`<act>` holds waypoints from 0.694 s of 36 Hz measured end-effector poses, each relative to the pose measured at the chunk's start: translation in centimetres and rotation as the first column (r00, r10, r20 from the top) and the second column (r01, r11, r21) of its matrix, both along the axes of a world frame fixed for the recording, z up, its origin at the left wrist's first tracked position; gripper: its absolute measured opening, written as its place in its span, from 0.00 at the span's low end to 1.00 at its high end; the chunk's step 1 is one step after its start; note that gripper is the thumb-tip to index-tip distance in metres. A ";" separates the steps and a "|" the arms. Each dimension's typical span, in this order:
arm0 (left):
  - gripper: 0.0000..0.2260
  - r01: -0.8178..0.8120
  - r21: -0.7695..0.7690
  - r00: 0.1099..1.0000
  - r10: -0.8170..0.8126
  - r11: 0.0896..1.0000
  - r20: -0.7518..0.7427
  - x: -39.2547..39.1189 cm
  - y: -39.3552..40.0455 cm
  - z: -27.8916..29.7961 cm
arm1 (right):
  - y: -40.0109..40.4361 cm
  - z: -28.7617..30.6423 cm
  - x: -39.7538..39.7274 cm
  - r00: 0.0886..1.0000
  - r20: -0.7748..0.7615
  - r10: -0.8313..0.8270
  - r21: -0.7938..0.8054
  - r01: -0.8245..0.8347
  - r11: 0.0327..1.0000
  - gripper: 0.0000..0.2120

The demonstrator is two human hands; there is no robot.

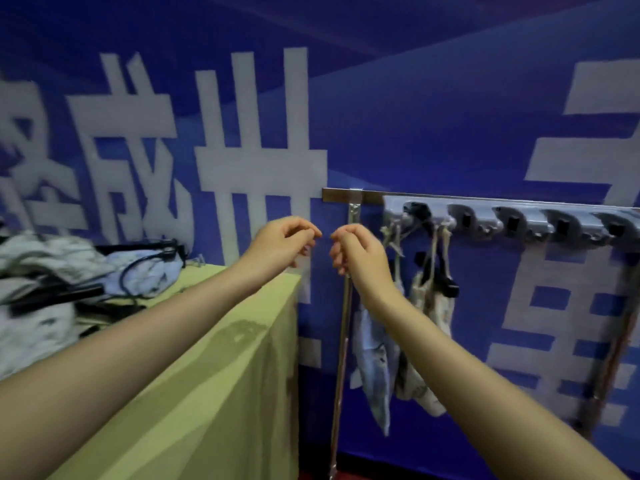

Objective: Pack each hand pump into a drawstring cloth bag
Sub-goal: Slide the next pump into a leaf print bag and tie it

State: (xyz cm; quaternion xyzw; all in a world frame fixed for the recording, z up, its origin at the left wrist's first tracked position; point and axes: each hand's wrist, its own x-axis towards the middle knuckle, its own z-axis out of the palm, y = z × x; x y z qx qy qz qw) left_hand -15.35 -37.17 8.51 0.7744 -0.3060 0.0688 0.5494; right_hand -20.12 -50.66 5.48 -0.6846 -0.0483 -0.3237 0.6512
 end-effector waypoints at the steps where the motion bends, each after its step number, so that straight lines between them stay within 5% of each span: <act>1: 0.08 -0.050 -0.002 0.999 0.050 0.999 0.003 0.5 2.0 -0.3 | 1.8 -0.6 0.7 0.999 -0.026 0.048 -0.005 -0.048 0.999 0.11; 12: 0.08 -0.550 0.011 0.831 0.548 0.835 -0.092 6.7 24.0 -8.4 | 21.6 -6.8 9.7 0.895 -0.321 0.309 -0.009 -0.329 0.944 0.12; 18: 0.09 -0.699 0.083 0.709 0.704 0.710 -0.053 9.0 31.9 -11.3 | 27.1 -10.5 14.3 0.869 -0.403 0.288 -0.028 -0.326 0.945 0.13; 25: 0.08 -0.798 0.042 0.602 0.797 0.601 0.040 13.4 36.8 -12.3 | 29.1 -9.9 18.4 0.943 -0.308 0.122 -0.193 -0.187 0.963 0.13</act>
